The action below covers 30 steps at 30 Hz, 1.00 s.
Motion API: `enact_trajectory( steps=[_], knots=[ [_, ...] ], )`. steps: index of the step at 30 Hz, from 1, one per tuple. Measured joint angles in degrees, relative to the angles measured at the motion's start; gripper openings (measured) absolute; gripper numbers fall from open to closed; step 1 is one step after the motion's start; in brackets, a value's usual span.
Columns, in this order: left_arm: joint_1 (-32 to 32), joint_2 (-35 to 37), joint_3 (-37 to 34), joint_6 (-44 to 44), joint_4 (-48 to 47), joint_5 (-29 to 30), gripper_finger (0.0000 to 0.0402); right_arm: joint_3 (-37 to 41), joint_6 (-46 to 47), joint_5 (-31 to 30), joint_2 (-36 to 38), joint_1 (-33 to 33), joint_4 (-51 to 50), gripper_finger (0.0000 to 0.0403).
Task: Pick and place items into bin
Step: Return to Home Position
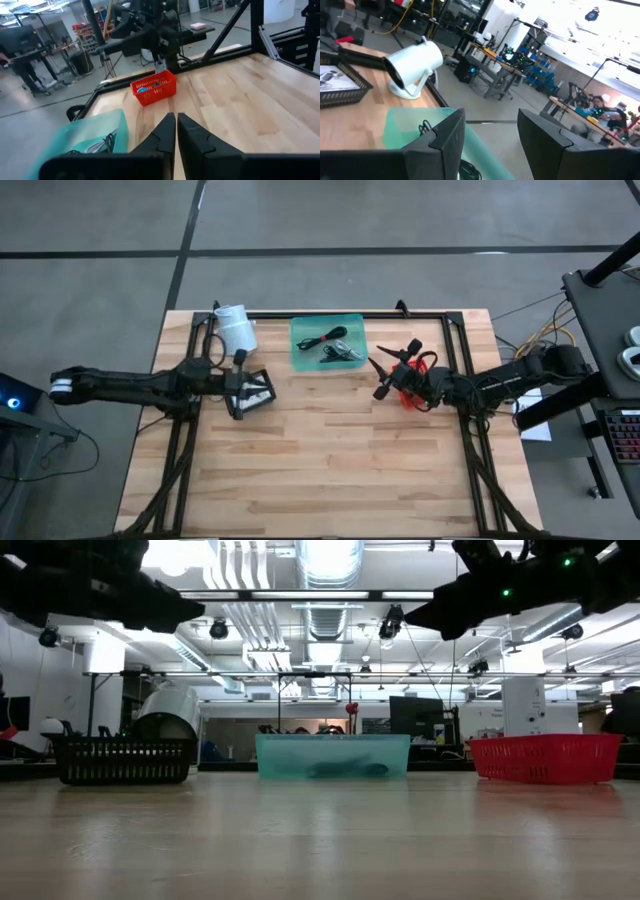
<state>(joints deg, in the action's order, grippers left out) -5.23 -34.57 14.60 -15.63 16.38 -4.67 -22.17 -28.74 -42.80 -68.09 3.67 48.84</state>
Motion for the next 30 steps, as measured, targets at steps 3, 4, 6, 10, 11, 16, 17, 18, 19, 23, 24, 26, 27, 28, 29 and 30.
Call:
enact_trajectory(
  steps=[3, 4, 6, 10, 11, 16, 17, 18, 19, 23, 24, 26, 27, 28, 29, 30],
  knots=[
    [0.00, 2.01, -2.01, 0.01, 0.35, -0.58, 0.0001, 0.00, -0.02, 0.02, -0.72, -0.64, 1.15, 0.0169],
    [0.00, 2.67, -2.81, 0.06, 0.73, -1.01, 0.0001, 0.00, 0.01, 0.01, -0.77, -0.81, 1.20, 0.0169],
    [0.00, 3.86, -4.24, 0.08, 2.10, -1.48, 0.0001, 0.00, 0.03, 0.00, -0.75, -1.14, 1.16, 0.0169],
    [0.00, 5.95, -7.12, -0.13, 6.34, -1.70, 0.0001, 0.00, 0.07, -0.03, -0.75, -1.34, 1.21, 0.0169],
    [0.00, 6.39, -7.87, -0.47, 7.20, -1.69, 0.0001, 0.00, 0.07, -0.04, -0.75, -1.34, 1.19, 0.0169],
    [0.00, 8.98, -10.57, -1.25, 6.99, -1.66, 0.0001, 0.00, 0.23, -0.05, -0.75, -1.32, 1.07, 0.0169],
    [0.00, 9.46, -11.15, -1.23, 7.04, -1.65, 0.0001, 0.00, 0.46, -0.07, -0.75, -1.32, 0.97, 0.0169],
    [0.00, 10.03, -11.86, -1.17, 6.90, -1.64, 0.0001, 0.00, 0.76, -0.09, -0.75, -1.32, 0.84, 0.0169],
    [0.00, 10.71, -12.53, -0.92, 6.55, -1.60, 0.0001, 0.00, 1.16, -0.15, -0.75, -1.32, 0.77, 0.0169],
    [0.00, 14.31, -13.71, 0.30, 3.45, -0.78, 0.0001, 0.01, 1.44, -0.22, -0.73, -1.32, 0.69, 0.0169],
    [0.00, 15.19, -13.97, 0.90, 2.67, -0.28, 0.0001, 0.04, 1.76, -0.22, -0.73, -1.31, 0.67, 0.0169],
    [0.04, 17.05, -14.08, 2.11, 1.70, 1.99, 0.0001, 0.20, 2.62, -0.22, -0.67, -1.32, 0.27, 0.0169],
    [0.04, 18.03, -14.08, 2.30, 0.73, 2.71, 0.0000, 0.20, 2.82, -0.22, -0.67, -1.32, -0.28, 0.0169],
    [0.04, 19.03, -14.08, 2.72, -0.77, 3.46, 0.0000, 0.25, 2.85, -0.22, -0.67, -1.32, -0.80, 0.0169],
    [0.04, 20.00, -14.08, 2.86, -1.67, 3.78, 0.0000, 0.31, 2.86, -0.22, -0.67, -1.32, -1.27, 0.0169],
    [0.04, 20.98, -14.10, 2.84, -2.48, 3.78, 0.0000, 0.36, 3.06, -0.21, -0.67, -1.31, -1.79, 0.0169]
  ],
)
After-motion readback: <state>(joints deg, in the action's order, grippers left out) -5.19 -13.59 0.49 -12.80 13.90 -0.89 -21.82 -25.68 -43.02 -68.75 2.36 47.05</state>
